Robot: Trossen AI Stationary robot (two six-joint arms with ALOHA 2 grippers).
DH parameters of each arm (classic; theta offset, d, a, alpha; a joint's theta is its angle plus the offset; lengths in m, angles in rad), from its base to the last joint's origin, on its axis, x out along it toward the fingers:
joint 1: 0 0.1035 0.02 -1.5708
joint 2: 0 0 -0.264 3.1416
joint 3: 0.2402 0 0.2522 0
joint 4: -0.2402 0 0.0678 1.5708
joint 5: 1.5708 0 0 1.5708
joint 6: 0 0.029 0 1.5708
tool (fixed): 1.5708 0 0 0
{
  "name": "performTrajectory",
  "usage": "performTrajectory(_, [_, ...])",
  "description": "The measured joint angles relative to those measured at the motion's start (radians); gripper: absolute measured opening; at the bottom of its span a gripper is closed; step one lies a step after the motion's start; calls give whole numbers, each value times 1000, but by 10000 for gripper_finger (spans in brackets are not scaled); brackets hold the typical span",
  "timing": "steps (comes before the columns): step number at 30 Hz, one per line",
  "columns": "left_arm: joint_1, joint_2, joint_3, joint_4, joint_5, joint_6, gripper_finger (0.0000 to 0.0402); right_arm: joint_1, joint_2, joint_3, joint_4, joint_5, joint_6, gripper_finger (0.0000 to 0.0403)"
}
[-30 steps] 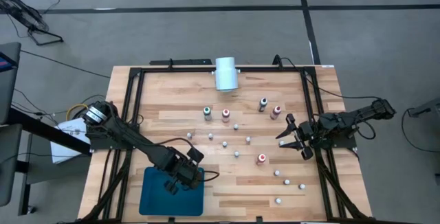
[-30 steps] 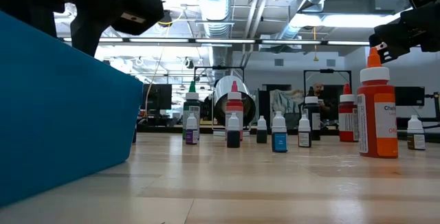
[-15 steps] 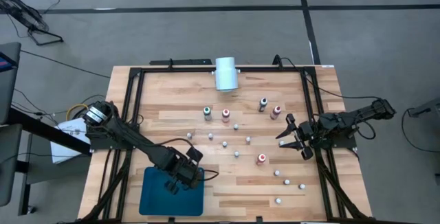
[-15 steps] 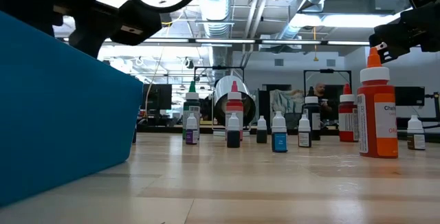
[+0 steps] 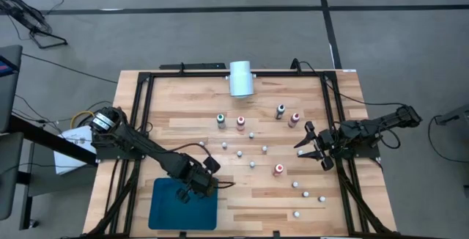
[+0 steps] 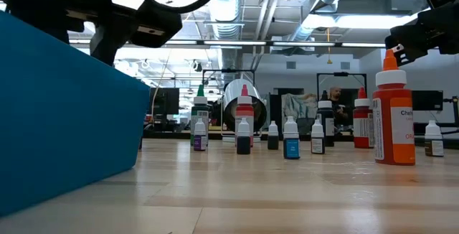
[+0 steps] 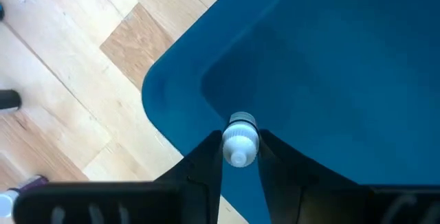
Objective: Pick & Place food coloring
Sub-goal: Put the small black food coloring bottle into the blue bin
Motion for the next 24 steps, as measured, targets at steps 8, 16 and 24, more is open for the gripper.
performTrajectory(8, [10, 0, -24, 16, 7, 12, 73, 0, 0, 0, 0, 0, 0, 159])
performTrajectory(16, [10, 0, -32, 25, 7, 11, 73, 0, 0, 0, 0, 0, 0, 159])
performTrajectory(24, [10, 0, -36, 14, 7, 11, 73, 0, 0, 0, 0, 0, 0, 159])
